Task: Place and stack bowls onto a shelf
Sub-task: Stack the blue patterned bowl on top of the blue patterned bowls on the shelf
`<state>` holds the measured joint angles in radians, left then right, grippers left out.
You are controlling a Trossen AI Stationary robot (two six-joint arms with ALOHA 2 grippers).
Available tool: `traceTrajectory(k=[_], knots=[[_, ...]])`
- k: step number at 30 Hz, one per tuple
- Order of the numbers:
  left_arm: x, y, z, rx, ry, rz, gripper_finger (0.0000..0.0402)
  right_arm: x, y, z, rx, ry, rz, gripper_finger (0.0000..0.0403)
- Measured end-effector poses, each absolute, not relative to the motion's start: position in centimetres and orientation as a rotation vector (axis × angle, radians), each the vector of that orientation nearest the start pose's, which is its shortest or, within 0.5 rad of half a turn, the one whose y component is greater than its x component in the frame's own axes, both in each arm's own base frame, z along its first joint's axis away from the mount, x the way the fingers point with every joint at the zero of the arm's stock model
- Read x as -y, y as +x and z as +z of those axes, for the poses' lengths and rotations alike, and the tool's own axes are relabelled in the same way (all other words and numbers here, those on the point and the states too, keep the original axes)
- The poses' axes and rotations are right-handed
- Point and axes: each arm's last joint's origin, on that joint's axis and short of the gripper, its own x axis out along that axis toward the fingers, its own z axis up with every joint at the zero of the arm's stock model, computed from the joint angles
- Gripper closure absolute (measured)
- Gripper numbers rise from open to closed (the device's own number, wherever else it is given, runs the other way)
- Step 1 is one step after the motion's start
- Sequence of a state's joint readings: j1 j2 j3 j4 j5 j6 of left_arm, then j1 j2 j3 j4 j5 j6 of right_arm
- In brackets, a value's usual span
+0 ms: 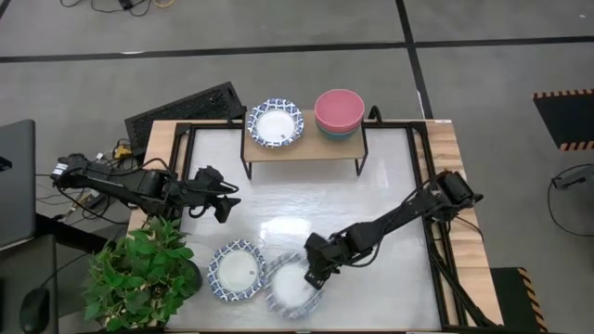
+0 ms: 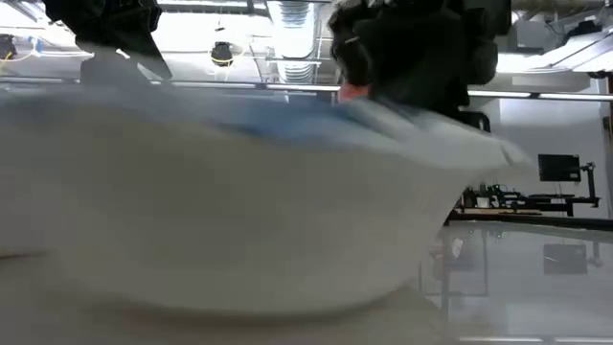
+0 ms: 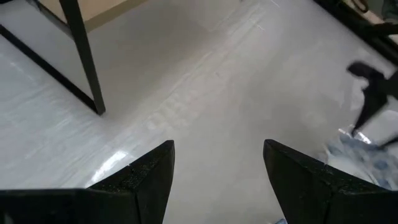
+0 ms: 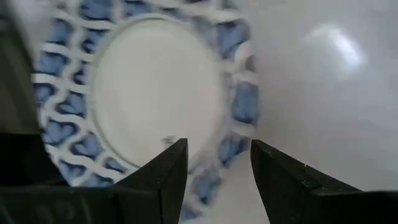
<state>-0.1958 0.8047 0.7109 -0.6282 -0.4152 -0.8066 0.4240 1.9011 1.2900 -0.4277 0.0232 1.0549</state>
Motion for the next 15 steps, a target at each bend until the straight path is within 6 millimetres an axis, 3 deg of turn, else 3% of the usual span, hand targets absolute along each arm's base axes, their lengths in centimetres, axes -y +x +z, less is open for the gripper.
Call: traceTrajectory(k=[5, 10, 15], knots=[[1.9, 15.5, 26.7, -0.576, -0.548, 0.477, 0.0168, -15.9, 35.7, 16.6, -1.137, 0.715, -0.203, 0.0210], [1.9, 15.5, 26.7, -0.575, -0.548, 0.476, 0.0168, -15.7, 36.1, 16.7, -1.151, 0.728, -0.133, 0.0232], [1.9, 15.6, 26.7, -0.569, -0.551, 0.473, 0.0168, -15.1, 35.9, 17.1, -1.204, 0.753, -0.085, 0.0228]])
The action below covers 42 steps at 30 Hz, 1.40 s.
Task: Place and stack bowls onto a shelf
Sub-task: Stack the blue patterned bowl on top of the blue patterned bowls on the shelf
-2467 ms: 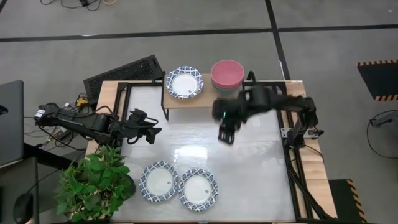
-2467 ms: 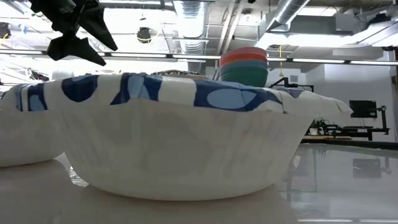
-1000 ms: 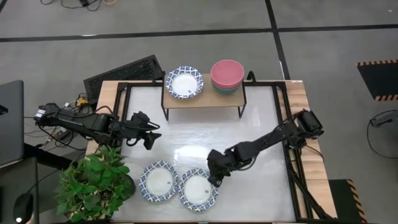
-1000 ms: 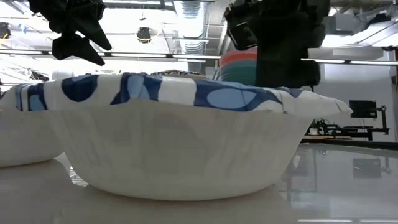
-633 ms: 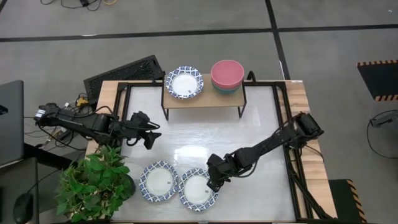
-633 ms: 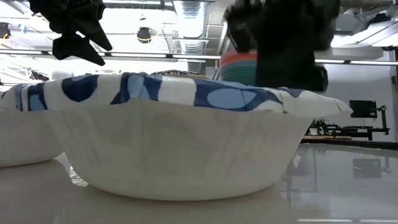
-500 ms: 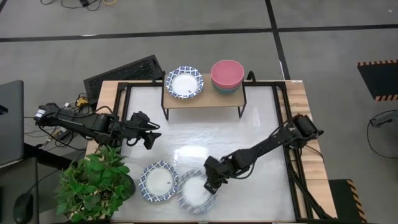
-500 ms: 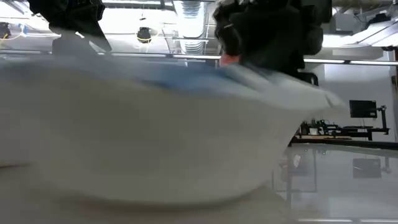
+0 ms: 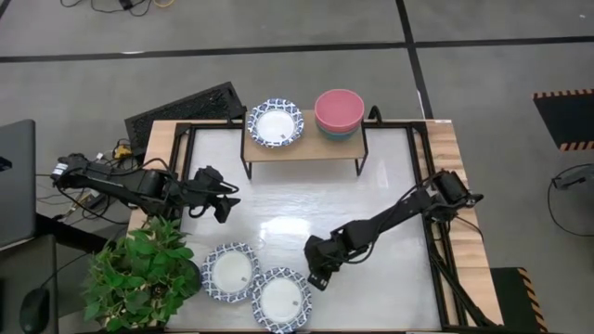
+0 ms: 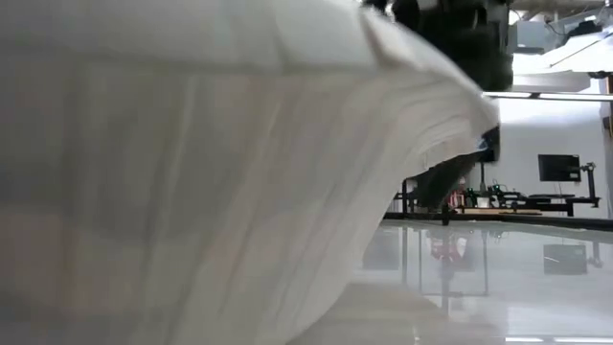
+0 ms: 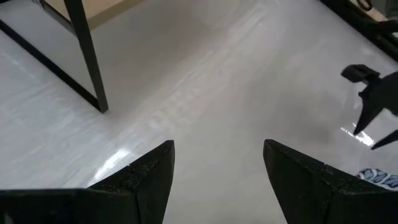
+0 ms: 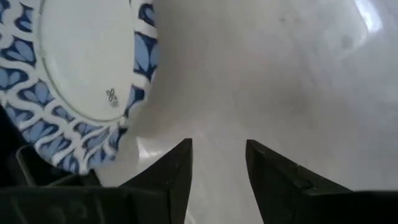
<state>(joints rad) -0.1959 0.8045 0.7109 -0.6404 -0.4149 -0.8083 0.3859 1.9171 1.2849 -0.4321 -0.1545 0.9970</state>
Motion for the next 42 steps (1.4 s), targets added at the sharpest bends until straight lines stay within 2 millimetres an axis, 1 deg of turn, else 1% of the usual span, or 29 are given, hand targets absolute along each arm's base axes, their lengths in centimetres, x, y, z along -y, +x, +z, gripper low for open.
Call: traceTrajectory(k=[4, 9, 11, 14, 17, 23, 25, 27, 29, 31, 33, 36, 40, 41, 42], knots=[[1.9, 15.6, 26.8, -0.567, -0.552, 0.473, 0.0168, -15.4, 35.7, 19.1, -1.145, 0.795, -0.046, 0.0201], [1.9, 15.6, 26.7, -0.581, -0.545, 0.457, 0.0168, -16.6, 35.8, 19.5, -1.099, 0.901, -0.043, 0.0156], [1.9, 15.5, 26.7, -0.591, -0.524, 0.451, 0.0168, -17.3, 36.1, 18.9, -1.084, 0.939, -0.063, 0.0150], [2.0, 15.5, 26.7, -0.599, -0.497, 0.435, 0.0168, -18.0, 35.8, 17.3, -1.105, 0.930, -0.135, 0.0148], [2.0, 15.6, 26.7, -0.597, -0.497, 0.433, 0.0168, -18.4, 36.1, 16.9, -1.074, 0.937, -0.148, 0.0148], [2.0, 15.6, 26.7, -0.584, -0.530, 0.450, 0.0168, -19.1, 36.7, 15.2, -1.054, 0.915, -0.142, 0.0148], [2.0, 15.6, 26.7, -0.580, -0.543, 0.454, 0.0168, -19.3, 36.7, 15.2, -1.047, 0.901, -0.131, 0.0148], [1.9, 15.6, 26.7, -0.577, -0.557, 0.459, 0.0168, -19.6, 37.1, 14.8, -1.020, 0.897, -0.110, 0.0148], [1.9, 15.6, 26.7, -0.578, -0.556, 0.459, 0.0168, -19.6, 37.2, 14.3, -1.031, 0.891, -0.113, 0.0152], [1.9, 15.6, 26.7, -0.578, -0.556, 0.459, 0.0168, -19.7, 37.2, 14.2, -1.028, 0.897, -0.109, 0.0164], [1.9, 15.6, 26.7, -0.576, -0.568, 0.465, 0.0168, -19.9, 37.2, 14.2, -1.019, 0.902, -0.103, 0.0190], [1.9, 15.6, 26.7, -0.572, -0.582, 0.470, 0.0168, -19.9, 37.1, 14.0, -1.032, 0.894, -0.109, 0.0254], [1.9, 15.6, 26.7, -0.572, -0.582, 0.470, 0.0168, -19.5, 37.0, 14.6, -1.032, 0.899, -0.120, 0.0364], [1.9, 15.6, 26.7, -0.572, -0.581, 0.470, 0.0168, -19.3, 37.0, 14.9, -1.032, 0.900, -0.124, 0.0380], [1.9, 15.6, 26.7, -0.572, -0.582, 0.470, 0.0168, -19.0, 36.9, 15.3, -1.036, 0.896, -0.132, 0.0383]])
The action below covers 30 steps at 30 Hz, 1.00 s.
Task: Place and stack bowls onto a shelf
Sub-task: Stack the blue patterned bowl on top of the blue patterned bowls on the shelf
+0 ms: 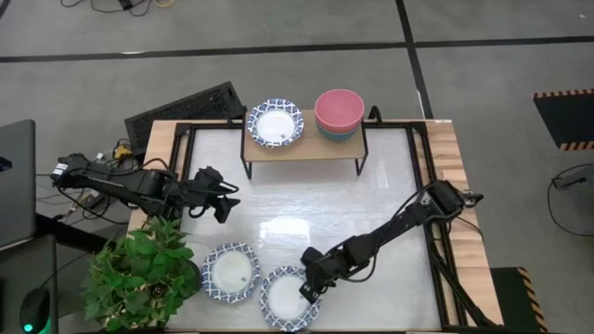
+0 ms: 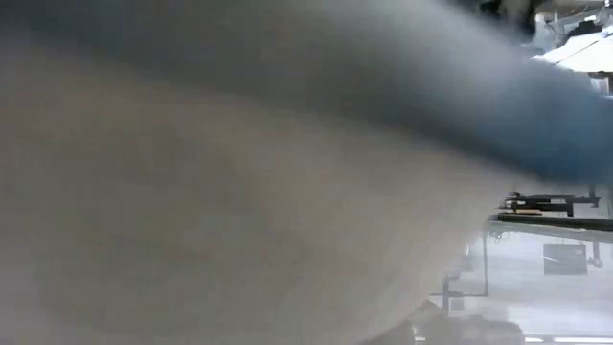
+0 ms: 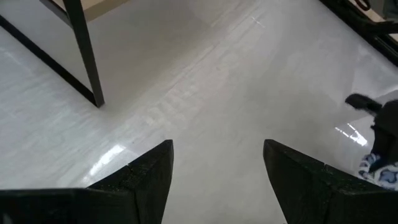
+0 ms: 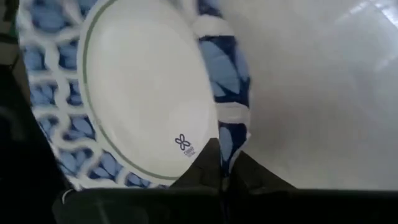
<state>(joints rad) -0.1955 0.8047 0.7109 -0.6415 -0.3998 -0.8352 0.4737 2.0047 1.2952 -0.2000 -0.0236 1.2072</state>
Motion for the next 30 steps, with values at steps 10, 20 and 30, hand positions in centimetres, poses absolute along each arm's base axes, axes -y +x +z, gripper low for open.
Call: traceTrajectory(k=[10, 20, 30], knots=[[1.9, 15.6, 26.7, -0.575, -0.561, 0.464, 0.0168, -13.0, 34.7, 23.1, -1.014, 0.885, -0.209, 0.0383], [1.9, 15.6, 26.8, -0.575, -0.521, 0.461, 0.0168, -1.3, 31.7, 33.5, -0.641, 0.978, -0.352, 0.0383], [1.9, 15.6, 26.8, -0.572, -0.485, 0.469, 0.0168, 9.0, 32.0, 44.1, -0.238, 0.730, -0.447, 0.0383]])
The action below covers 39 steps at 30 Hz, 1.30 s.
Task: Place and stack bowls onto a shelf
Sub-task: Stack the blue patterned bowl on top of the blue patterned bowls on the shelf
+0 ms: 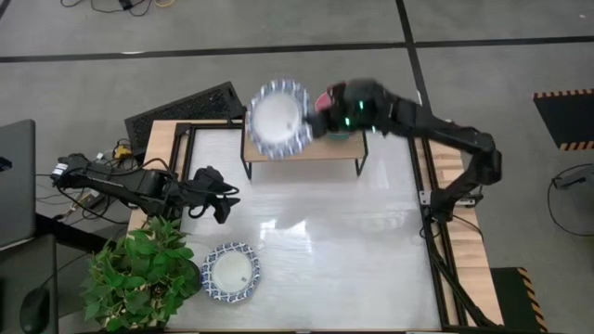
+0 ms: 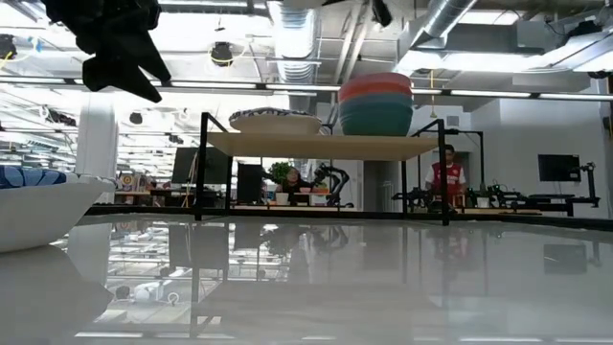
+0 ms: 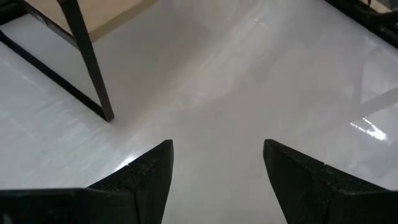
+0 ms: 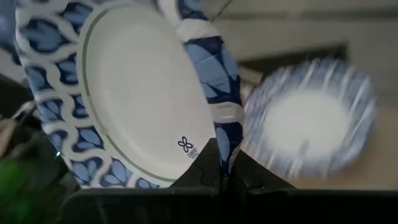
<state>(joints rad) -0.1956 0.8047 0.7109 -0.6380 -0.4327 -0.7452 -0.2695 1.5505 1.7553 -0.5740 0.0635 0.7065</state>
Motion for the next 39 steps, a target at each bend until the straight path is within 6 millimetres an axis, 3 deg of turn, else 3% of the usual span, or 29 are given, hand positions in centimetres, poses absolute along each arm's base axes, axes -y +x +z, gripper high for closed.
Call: traceTrajectory(k=[4, 8, 13, 18, 27, 39], knots=[[1.8, 15.6, 26.8, -0.559, -0.518, 0.489, 0.0168, 13.0, 33.1, 45.6, -0.192, 0.605, -0.497, 0.0383], [1.8, 15.5, 26.8, -0.535, -0.583, 0.528, 0.0168, 17.2, 34.8, 45.6, -0.196, 0.544, -0.483, 0.0383], [1.6, 15.4, 26.7, -0.484, -0.646, 0.618, 0.0168, 22.1, 37.0, 43.3, -0.256, 0.571, -0.416, 0.0382], [1.5, 15.3, 26.7, -0.453, -0.691, 0.665, 0.0168, 25.7, 38.1, 39.9, -0.401, 0.629, -0.407, 0.0382], [1.3, 15.3, 26.8, -0.391, -0.770, 0.726, 0.0168, 27.9, 37.5, 35.8, -0.629, 0.671, -0.373, 0.0381], [1.2, 15.3, 26.8, -0.323, -0.830, 0.783, 0.0168, 28.1, 36.7, 35.4, -0.698, 0.609, -0.326, 0.0377]])
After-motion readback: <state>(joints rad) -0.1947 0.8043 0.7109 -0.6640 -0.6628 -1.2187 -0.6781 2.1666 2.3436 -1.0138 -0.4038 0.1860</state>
